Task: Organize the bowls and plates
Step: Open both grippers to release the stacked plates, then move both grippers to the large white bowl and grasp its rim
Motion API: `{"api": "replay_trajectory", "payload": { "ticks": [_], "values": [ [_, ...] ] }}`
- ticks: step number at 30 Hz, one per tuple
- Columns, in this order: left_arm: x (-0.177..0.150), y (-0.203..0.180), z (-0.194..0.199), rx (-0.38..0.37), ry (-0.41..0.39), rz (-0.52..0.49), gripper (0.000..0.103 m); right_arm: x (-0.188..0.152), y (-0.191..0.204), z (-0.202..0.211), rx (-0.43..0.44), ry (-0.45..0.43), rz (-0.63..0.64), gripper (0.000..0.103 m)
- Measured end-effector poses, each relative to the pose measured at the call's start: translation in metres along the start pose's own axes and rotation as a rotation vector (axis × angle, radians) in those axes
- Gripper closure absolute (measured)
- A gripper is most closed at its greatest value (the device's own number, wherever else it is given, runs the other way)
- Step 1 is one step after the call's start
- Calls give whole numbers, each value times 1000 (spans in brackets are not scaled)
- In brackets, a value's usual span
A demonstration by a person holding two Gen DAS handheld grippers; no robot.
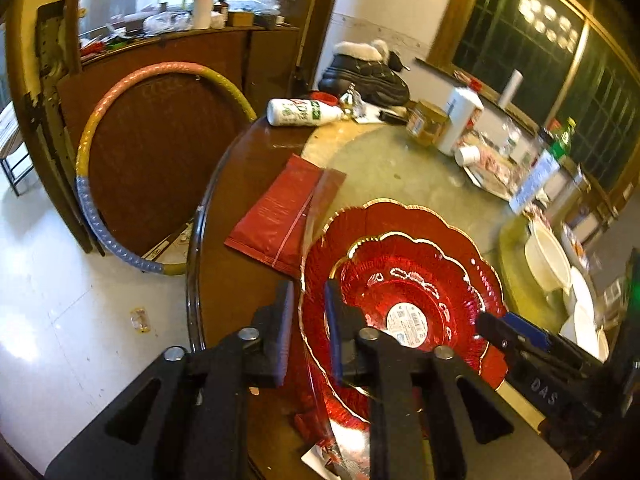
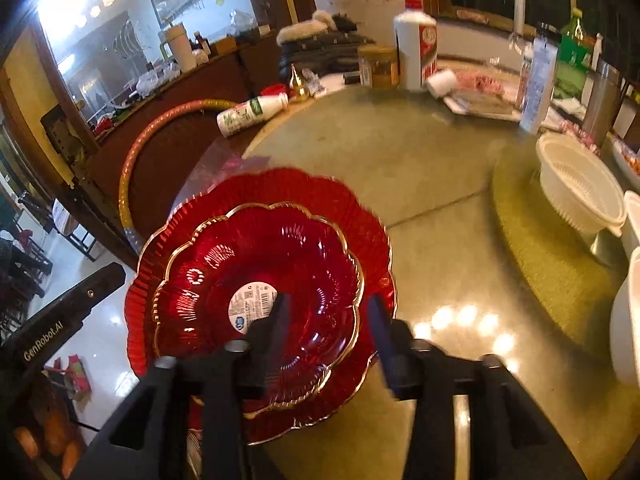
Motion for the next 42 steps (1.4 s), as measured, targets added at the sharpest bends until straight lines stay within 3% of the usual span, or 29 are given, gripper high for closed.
{"api": "replay_trajectory", "payload": {
  "ticks": [1, 3, 5, 8, 10, 13, 17, 21, 26, 31, 34, 38, 40, 41, 42],
  "values": [
    [2, 0, 2, 8, -8, 5, 70, 0, 1, 2, -5, -15, 8, 47],
    [4, -3, 10, 6, -38, 17, 37, 3, 0, 11, -40, -67, 21, 36],
    [9, -10, 23, -16, -99, 24, 29, 6, -5, 24, -39, -128, 4, 30],
    [14, -28, 38, -34, -157, -13, 20, 10, -24, 44, 39, -176, -72, 25],
    [18, -49, 46, -79, -182, -54, 20, 11, -46, 60, 137, -182, -158, 24],
    [20, -90, 48, -181, -169, -120, 20, 7, -85, 80, 202, -177, -270, 24],
    [11, -159, 39, -365, -76, -222, 20, -7, -144, 109, 182, -185, -355, 24],
    [-1, -224, 30, -486, 2, -296, 20, -23, -209, 141, 120, -225, -454, 24],
    [-13, -284, 13, -542, 104, -324, 20, -36, -278, 160, 65, -238, -585, 24],
    [-20, -330, -6, -508, 150, -376, 20, -51, -331, 153, 75, -208, -723, 24],
    [-28, -346, -13, -492, 156, -399, 20, -55, -353, 140, 87, -189, -785, 29],
    [-39, -362, -23, -476, 168, -428, 20, -57, -369, 128, 90, -174, -842, 44],
    [-42, -367, -27, -445, 148, -449, 30, -58, -374, 123, 75, -177, -855, 51],
    [-46, -370, -31, -411, 146, -492, 71, -58, -376, 121, 68, -174, -855, 56],
    [-49, -374, -32, -398, 148, -537, 92, -59, -376, 117, 60, -165, -856, 61]
  ]
}}
Point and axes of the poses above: each gripper's, at about its wrist camera, not at the fingertips, and z roughly against the way its jaws point, y to its left, x to its top, the point moved 4 cm from there along -z, roughly the way its jaws point, and after that the axes turned 10 degrees about -z, right-handed, at the moved point
